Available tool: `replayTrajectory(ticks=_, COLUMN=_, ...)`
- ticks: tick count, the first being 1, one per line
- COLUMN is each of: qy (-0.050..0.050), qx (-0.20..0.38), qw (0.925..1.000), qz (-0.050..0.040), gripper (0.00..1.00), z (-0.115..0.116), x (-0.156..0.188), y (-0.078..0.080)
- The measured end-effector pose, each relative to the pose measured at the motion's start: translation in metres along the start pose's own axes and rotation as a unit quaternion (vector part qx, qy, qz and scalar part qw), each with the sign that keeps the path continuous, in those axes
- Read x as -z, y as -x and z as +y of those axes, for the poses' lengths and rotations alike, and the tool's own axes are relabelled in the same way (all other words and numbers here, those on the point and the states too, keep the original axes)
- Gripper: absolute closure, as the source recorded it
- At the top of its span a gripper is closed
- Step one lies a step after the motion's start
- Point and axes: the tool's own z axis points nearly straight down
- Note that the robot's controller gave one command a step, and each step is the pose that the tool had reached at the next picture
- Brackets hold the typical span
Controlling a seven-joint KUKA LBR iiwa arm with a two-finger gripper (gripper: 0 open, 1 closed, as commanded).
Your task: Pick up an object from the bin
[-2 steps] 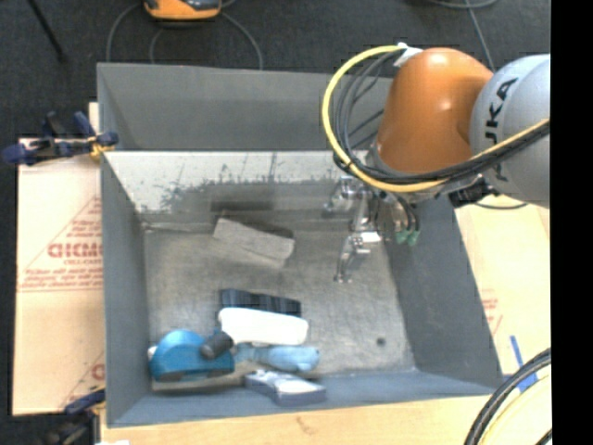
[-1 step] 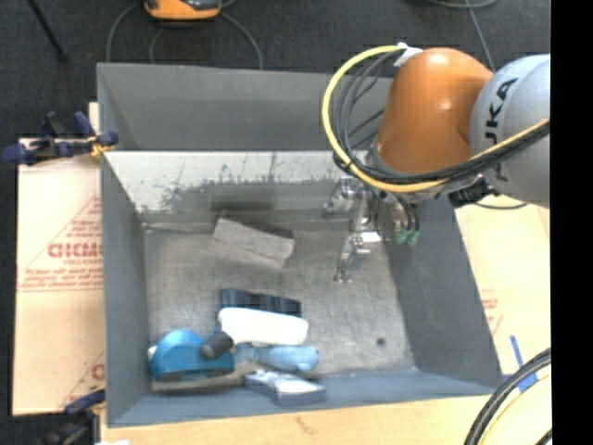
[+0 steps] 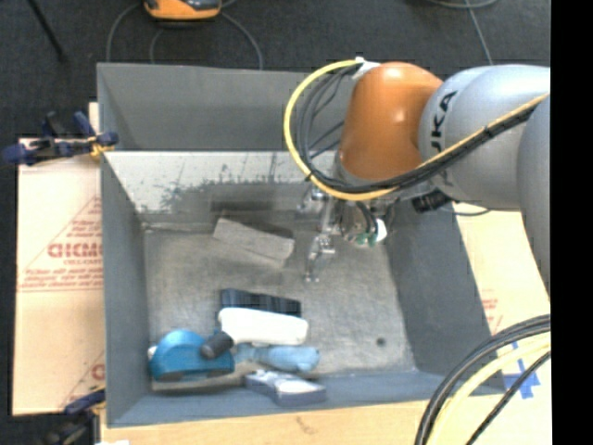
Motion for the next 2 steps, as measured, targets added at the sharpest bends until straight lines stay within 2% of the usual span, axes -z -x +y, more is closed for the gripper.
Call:
replayTrajectory(ticks=1, qy=-0.001, qx=0.028, qw=0.9996, qz=0.006, gripper=0.0, z=0.053, x=-0.007, y=0.014)
replayTrajectory(ticks=2, qy=0.0, qx=-0.115, qw=0.9933, qz=0.003, gripper=0.0, z=0.042, x=-0.047, y=0.033)
